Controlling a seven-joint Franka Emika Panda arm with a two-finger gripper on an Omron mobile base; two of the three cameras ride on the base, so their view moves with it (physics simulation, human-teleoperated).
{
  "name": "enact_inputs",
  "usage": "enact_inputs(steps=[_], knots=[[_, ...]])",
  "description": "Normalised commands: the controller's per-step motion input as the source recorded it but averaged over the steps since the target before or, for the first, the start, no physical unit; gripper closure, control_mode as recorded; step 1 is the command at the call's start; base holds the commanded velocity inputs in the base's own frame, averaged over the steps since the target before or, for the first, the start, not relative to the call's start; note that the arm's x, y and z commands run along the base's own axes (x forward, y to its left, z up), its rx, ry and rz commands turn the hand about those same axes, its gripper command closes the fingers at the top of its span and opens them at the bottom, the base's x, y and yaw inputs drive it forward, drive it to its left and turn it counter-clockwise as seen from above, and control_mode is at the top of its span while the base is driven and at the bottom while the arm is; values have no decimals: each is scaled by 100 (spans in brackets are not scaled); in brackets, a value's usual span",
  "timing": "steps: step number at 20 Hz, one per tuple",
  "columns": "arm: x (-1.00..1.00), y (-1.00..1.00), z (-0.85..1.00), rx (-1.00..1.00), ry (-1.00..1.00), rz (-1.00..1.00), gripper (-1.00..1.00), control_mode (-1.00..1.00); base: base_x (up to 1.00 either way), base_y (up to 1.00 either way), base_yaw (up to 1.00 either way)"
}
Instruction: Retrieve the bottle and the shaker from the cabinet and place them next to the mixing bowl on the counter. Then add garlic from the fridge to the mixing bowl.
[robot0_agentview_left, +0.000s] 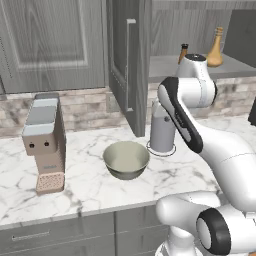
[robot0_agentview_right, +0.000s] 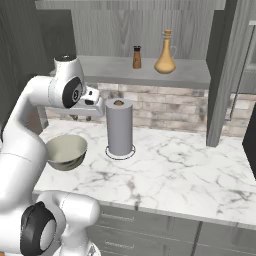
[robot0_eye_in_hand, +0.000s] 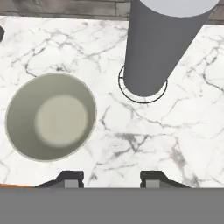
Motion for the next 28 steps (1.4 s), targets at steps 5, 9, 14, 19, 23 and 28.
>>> enact_inputs(steps=[5,9,14,19,23,28], knots=[[-1,-10,0,0,-7,0,-100,-100,0,0,0],[-12,-38,0,0,-17,0,-100,-100,0,0,0],[-15,-53,0,0,-14,0,-100,-100,0,0,0],[-11,-53,9,0,-12,-1,-100,-100,0,0,0],[-8,-54,25,-1,-11,-3,-100,-100,0,0,0],[0,-48,32,-2,-5,-9,-100,-100,0,0,0]])
